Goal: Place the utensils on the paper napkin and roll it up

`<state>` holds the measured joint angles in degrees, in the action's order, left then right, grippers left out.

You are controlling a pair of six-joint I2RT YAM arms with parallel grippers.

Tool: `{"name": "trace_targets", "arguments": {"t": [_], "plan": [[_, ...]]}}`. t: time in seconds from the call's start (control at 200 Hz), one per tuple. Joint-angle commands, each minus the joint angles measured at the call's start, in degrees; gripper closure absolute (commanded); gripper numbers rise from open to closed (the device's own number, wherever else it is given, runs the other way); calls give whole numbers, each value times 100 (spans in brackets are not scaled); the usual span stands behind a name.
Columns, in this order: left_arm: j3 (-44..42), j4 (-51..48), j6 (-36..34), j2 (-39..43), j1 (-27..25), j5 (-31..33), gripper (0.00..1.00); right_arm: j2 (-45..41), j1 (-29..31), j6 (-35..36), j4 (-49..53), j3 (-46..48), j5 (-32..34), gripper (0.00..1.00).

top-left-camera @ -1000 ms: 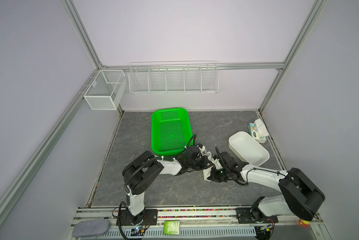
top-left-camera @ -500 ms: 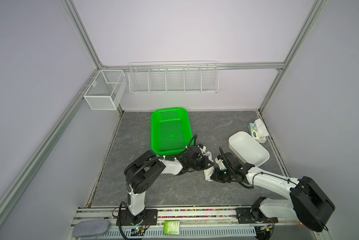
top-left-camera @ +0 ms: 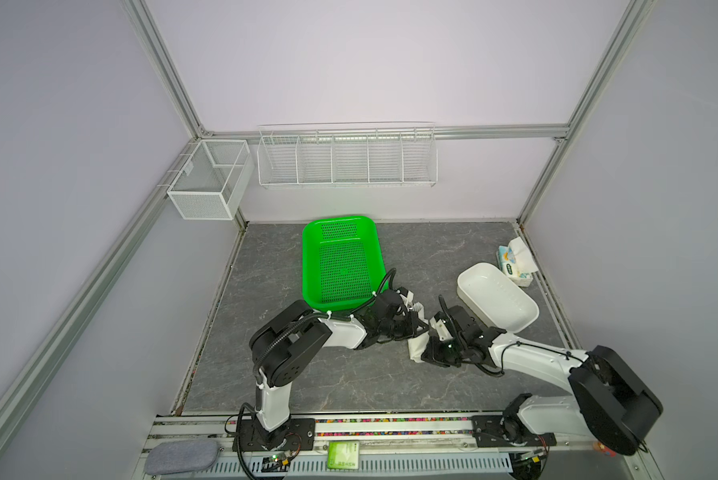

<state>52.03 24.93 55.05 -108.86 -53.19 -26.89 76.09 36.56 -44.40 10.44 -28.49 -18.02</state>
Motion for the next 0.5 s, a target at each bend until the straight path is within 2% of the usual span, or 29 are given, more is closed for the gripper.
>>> {"name": "trace_targets", "arguments": {"t": [0.0, 0.255, 0.495], "plan": [[257, -36, 15, -116, -67, -34, 100, 110, -22, -90, -15, 156, 12, 87], [378, -49, 45, -342, -126, -39, 100, 68, -20, -82, 9, 182, 53, 87], [404, -109, 15, -399, -128, 31, 100, -294, -34, -87, 320, 133, 144, 82]]}}
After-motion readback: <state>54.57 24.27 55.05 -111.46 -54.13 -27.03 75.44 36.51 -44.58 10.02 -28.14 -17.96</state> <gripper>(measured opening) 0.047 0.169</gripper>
